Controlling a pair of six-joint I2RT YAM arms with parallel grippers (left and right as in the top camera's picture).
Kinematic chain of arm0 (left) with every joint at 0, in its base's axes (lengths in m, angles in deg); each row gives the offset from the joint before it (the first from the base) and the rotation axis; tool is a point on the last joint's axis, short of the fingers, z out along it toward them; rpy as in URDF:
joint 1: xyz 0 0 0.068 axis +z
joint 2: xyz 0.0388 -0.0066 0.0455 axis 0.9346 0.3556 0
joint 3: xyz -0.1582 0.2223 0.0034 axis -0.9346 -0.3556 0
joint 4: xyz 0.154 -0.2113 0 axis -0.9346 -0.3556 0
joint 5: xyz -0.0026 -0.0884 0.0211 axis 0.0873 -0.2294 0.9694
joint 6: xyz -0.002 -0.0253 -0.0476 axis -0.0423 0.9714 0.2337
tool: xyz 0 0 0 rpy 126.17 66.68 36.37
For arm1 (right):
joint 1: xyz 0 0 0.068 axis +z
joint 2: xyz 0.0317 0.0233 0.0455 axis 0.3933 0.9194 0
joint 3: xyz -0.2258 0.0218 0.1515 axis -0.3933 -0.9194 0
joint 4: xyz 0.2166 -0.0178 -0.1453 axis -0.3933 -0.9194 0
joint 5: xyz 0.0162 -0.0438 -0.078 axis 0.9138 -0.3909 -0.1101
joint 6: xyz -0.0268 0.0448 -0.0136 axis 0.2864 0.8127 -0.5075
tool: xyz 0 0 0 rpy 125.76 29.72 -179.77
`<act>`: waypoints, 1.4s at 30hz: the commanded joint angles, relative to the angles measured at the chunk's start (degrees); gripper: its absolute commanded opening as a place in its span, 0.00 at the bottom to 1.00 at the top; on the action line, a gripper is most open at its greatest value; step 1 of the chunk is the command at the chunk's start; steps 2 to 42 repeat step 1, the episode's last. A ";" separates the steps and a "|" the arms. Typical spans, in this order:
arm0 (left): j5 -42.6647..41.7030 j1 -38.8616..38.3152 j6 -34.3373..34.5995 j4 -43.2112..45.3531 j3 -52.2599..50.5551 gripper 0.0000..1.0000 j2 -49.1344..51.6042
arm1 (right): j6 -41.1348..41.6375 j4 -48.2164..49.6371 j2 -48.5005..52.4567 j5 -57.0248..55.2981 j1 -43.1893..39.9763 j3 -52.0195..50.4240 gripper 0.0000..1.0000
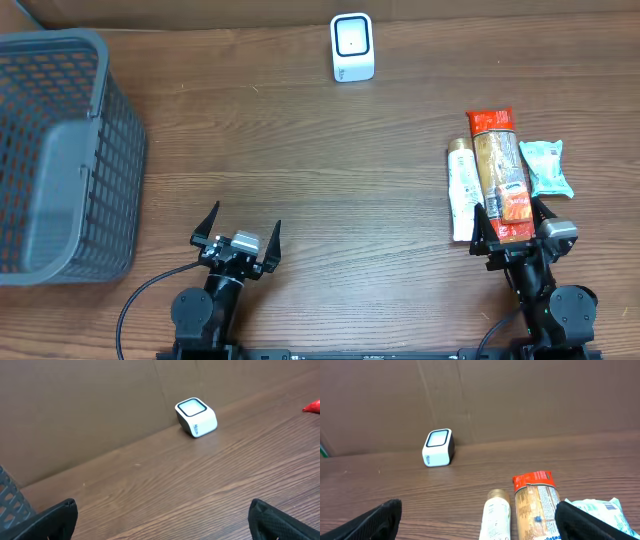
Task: Scan the item barcode
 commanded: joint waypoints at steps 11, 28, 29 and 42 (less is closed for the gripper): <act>-0.46 0.22 -0.83 0.24 -0.37 1.00 -0.70 | 0.00 0.22 -0.57 -0.09 -0.33 -0.61 1.00; -0.46 0.22 -0.83 0.24 -0.37 1.00 -0.70 | 0.00 0.22 -0.57 -0.09 -0.33 -0.61 1.00; -0.46 0.22 -0.83 0.24 -0.37 1.00 -0.70 | 0.00 0.22 -0.57 -0.09 -0.33 -0.61 1.00; -0.46 0.22 -0.83 0.24 -0.37 1.00 -0.70 | 0.00 0.22 -0.57 -0.09 -0.33 -0.61 1.00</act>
